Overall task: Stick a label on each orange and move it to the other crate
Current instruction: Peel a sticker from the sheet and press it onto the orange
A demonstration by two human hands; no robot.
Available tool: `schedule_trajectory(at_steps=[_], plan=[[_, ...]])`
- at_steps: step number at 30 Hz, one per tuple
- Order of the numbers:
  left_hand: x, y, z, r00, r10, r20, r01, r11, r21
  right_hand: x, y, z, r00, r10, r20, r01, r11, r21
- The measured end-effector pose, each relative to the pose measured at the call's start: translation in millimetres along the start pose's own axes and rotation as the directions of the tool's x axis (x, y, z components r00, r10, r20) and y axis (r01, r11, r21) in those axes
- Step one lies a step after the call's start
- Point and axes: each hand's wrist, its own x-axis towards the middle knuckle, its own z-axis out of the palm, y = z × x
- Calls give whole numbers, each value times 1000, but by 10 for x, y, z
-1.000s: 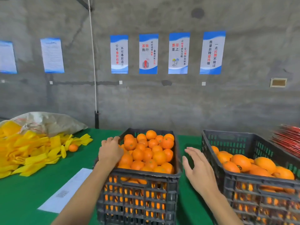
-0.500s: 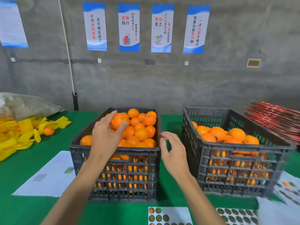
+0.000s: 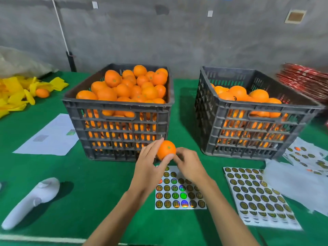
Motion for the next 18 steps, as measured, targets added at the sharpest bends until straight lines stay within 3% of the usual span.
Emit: schedule_trajectory(at_steps=[3, 7, 13, 18], plan=[[-139, -254, 158, 957, -276, 89, 288, 940, -180, -118, 204, 192, 983, 52, 176, -31, 993, -118], [-175, -425, 331, 889, -453, 71, 434, 780, -452, -169, 349, 342, 981, -21, 192, 57, 980, -189], [-187, -454, 349, 820, -571, 49, 476, 631, -613, -152, 394, 420, 983, -57, 173, 93, 973, -210], [-210, -446, 373, 810, -585, 36, 471, 613, -634, -118, 378, 449, 992, -26, 120, 48, 982, -184]])
